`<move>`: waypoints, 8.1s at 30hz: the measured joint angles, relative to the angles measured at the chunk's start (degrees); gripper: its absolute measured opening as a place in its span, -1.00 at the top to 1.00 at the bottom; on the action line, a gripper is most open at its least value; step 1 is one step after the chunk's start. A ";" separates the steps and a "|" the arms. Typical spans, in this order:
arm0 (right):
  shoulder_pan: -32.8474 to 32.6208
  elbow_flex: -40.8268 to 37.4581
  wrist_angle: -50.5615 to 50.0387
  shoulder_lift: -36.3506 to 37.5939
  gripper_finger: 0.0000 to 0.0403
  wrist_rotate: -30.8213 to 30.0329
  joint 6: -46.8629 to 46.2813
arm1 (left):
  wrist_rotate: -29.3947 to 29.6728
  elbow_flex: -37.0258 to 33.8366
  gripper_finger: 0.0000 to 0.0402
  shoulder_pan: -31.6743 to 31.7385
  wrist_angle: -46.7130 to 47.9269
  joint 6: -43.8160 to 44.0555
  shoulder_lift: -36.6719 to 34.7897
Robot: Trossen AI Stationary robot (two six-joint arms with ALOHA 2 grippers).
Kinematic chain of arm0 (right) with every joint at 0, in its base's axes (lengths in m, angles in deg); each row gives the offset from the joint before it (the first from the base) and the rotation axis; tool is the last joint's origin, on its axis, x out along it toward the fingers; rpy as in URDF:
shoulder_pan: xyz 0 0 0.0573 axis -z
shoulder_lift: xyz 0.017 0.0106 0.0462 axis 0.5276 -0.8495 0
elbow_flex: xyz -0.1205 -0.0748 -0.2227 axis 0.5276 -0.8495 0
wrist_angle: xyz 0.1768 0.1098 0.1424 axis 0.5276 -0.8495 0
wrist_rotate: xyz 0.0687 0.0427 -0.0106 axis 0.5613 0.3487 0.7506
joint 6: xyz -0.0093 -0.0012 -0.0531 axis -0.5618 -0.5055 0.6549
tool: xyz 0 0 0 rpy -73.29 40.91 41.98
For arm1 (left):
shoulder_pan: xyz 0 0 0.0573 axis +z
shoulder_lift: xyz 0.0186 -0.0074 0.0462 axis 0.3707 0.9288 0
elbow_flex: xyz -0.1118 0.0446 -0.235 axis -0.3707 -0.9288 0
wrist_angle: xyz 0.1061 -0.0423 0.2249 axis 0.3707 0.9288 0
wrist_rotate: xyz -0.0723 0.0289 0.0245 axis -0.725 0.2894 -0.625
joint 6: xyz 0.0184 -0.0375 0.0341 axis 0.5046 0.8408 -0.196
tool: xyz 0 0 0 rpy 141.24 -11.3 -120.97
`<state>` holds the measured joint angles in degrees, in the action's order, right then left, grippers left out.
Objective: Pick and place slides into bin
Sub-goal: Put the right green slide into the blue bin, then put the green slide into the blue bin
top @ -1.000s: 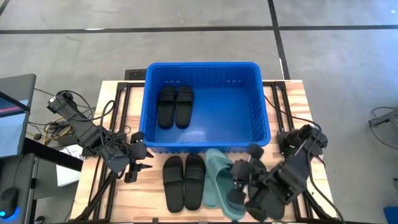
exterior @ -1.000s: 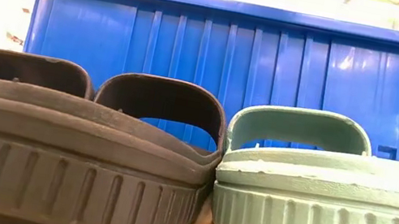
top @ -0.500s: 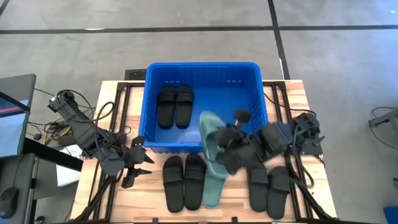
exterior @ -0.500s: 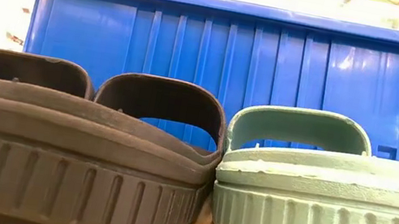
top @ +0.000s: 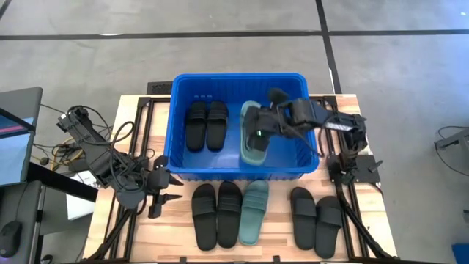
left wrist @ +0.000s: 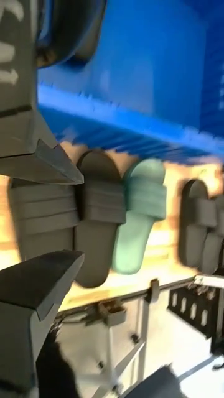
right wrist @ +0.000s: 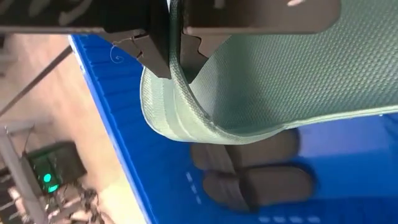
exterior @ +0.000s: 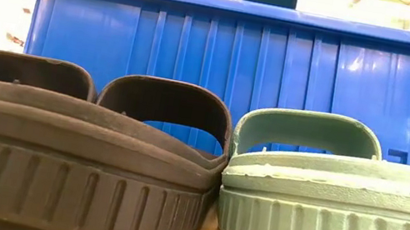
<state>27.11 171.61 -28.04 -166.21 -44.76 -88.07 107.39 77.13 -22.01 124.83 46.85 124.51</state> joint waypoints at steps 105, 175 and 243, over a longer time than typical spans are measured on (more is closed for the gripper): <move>46.84 -69.70 48.41 13.77 0.63 34.04 47.14 | 45.46 0.01 0.15 0.11 -3.41 15.21 0.00; -14.15 -69.64 56.42 48.49 -0.19 36.70 -33.81 | 42.81 0.01 0.15 0.10 0.35 7.11 0.02; -31.70 -44.52 29.30 -12.59 -0.19 0.79 -48.84 | 28.34 0.03 0.15 0.09 3.72 4.98 0.02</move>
<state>-4.59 127.08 1.26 -178.80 -43.98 -136.91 135.73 77.15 -21.92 128.55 51.83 124.53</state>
